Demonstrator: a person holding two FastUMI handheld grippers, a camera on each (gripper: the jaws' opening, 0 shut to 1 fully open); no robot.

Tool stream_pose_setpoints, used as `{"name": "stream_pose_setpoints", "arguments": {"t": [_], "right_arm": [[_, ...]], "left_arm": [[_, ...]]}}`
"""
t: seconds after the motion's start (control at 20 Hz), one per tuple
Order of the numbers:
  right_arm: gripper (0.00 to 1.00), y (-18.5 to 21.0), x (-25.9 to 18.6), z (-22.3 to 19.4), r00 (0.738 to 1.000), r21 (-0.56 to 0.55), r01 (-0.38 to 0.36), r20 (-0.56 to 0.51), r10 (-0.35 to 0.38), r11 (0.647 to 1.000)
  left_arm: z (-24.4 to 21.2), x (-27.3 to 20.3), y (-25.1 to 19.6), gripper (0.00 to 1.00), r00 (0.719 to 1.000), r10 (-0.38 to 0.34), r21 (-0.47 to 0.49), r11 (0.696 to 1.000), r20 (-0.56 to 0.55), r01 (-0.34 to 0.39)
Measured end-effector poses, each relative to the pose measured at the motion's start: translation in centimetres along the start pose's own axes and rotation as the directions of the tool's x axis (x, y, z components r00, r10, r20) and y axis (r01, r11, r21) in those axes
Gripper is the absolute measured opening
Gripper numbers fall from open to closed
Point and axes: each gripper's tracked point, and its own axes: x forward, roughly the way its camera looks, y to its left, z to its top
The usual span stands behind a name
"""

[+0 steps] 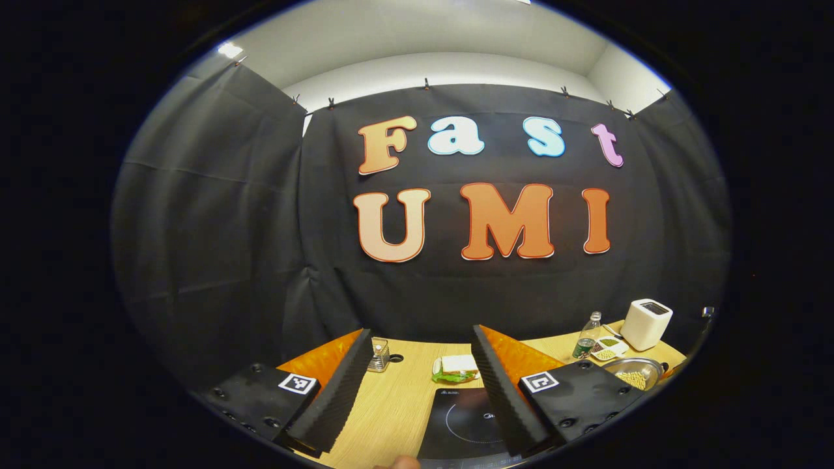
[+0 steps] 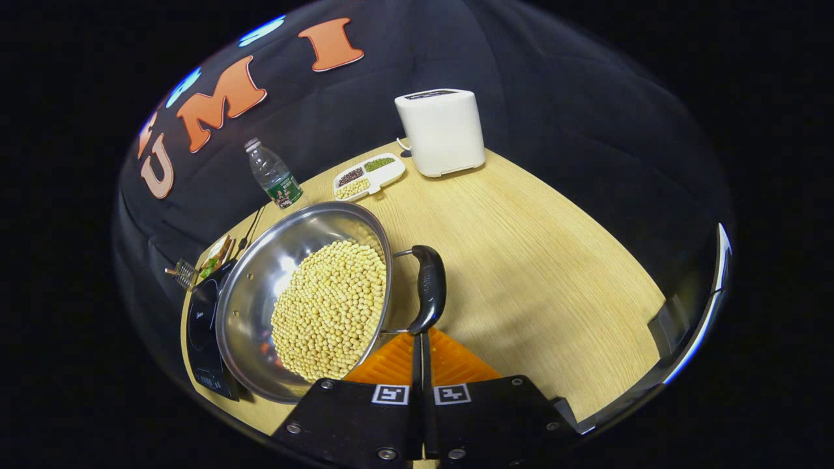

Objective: First push the handle of the pot to place it horizontally, then grasp the pot with both hands and set it on the induction cooktop.

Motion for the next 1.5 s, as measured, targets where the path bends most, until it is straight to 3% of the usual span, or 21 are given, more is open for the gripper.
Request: {"name": "stream_pose_setpoints", "arguments": {"t": [1.0,1.5], "right_arm": [[0.00,-0.1,4.6,3.9,1.000,0.001,0.001,-0.018,-0.001,1.000],[0.00,-1.0,6.4,4.9,1.000,-0.010,0.006,-0.009,-0.006,1.000]], "left_arm": [[-0.4,-1.1,-1.5,1.00,1.000,-0.002,0.008,1.000,0.000,0.002],[-2.6,-0.9,-7.5,1.00,0.996,-0.083,-0.006,0.997,-0.022,0.083]]}}
